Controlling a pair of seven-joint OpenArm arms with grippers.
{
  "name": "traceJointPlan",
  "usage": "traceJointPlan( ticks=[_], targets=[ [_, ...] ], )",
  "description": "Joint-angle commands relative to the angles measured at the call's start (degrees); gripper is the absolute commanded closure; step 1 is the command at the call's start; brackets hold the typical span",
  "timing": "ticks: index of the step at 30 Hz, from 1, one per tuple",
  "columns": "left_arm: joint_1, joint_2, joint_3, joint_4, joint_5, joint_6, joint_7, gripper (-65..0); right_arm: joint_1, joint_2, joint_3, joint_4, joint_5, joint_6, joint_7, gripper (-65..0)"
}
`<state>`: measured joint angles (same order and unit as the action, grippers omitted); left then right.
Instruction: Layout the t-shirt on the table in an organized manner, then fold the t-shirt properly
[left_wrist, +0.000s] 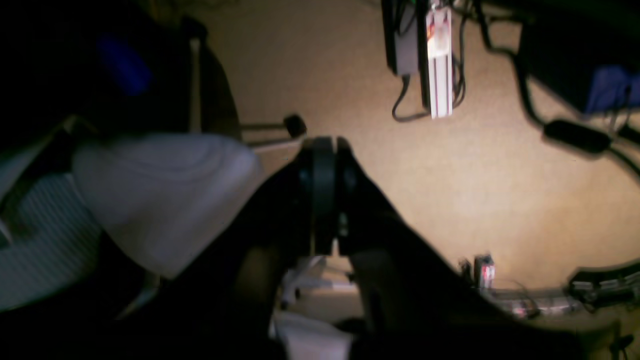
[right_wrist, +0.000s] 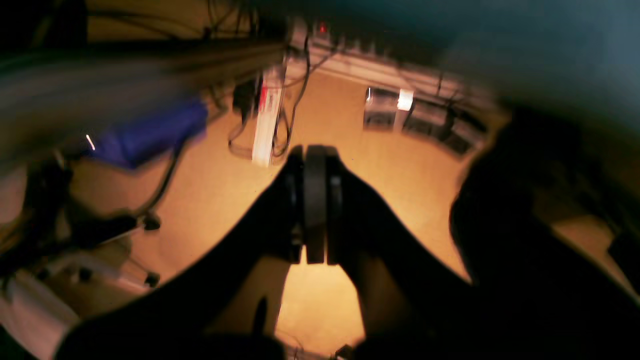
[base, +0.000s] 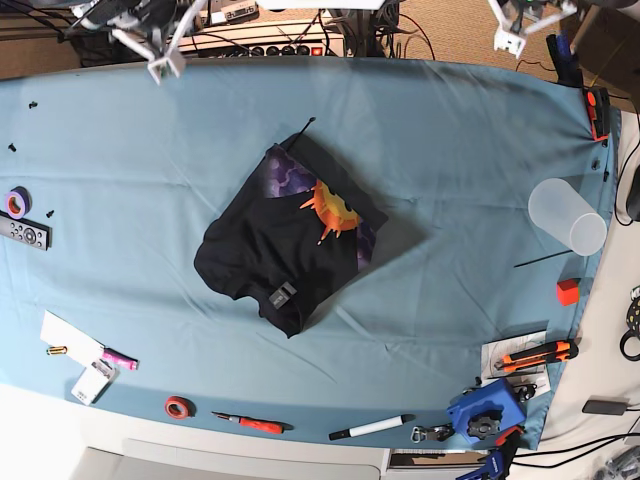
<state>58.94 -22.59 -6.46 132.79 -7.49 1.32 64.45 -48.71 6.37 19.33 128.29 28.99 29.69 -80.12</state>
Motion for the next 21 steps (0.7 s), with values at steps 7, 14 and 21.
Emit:
traceJointPlan(
  ticks=[7, 14, 21],
  targets=[
    [2.91, 1.46, -0.20, -4.57, -1.81, -1.49, -4.07, 0.0, -1.33, 3.87, 0.11, -16.15, -0.35, 0.09, 2.25, 0.0],
    [-0.92, 6.36, -0.15, -19.23, -3.34, -6.08, -6.51, 0.0, 3.96, 6.88, 0.11, -34.10, -0.35, 2.23, 2.23, 0.0],
    [-9.94, 9.73, -0.11, -38.27, -4.15, -8.09, -11.76, 0.0, 10.25, 6.97, 0.11, -47.41, -0.52, 5.46, 2.45, 0.0]
  ],
)
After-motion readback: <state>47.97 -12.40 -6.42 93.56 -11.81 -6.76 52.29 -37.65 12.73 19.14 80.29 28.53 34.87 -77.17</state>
